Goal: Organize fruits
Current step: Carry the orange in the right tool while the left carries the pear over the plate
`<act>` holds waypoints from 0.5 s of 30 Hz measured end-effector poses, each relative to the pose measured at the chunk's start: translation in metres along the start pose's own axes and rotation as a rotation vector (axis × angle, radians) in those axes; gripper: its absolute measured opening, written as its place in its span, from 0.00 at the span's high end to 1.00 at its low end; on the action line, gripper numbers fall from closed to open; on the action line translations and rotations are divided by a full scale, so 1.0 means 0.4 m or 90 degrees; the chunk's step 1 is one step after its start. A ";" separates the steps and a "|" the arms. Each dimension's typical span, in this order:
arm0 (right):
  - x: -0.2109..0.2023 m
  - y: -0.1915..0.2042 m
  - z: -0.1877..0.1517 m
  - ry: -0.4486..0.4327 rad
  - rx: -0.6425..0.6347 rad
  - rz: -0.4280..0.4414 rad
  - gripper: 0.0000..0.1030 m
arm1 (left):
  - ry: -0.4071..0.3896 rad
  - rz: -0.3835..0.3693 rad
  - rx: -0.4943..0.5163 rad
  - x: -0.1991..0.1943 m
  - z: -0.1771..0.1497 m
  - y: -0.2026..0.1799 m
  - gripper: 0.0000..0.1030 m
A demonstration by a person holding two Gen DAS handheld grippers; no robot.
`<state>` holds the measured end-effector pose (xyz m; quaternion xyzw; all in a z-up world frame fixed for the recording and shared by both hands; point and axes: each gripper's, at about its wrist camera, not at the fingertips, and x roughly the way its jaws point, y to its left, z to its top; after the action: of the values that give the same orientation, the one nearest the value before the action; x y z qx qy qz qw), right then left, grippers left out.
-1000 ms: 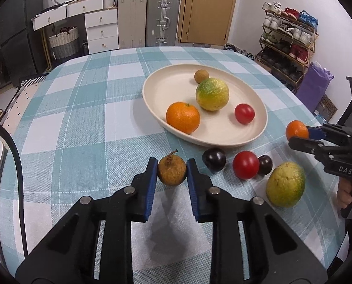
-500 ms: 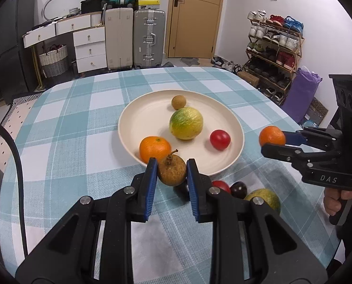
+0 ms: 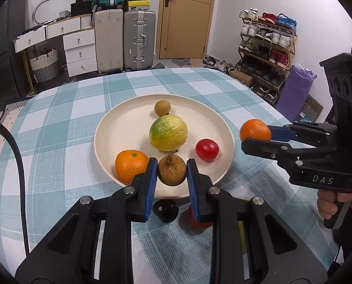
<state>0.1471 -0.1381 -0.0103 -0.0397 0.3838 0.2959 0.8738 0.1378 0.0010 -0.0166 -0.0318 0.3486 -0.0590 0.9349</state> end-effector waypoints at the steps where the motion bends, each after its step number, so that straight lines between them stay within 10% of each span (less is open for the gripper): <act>1: 0.003 -0.002 0.003 0.000 0.002 0.001 0.60 | 0.000 -0.001 0.001 0.005 0.003 -0.002 0.79; 15: 0.049 -0.027 0.041 -0.006 0.026 -0.002 0.60 | 0.010 -0.006 -0.001 0.057 0.013 -0.005 0.79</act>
<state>0.1740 -0.1326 -0.0139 -0.0209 0.3857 0.2869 0.8767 0.1581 -0.0041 -0.0272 -0.0338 0.3560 -0.0630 0.9317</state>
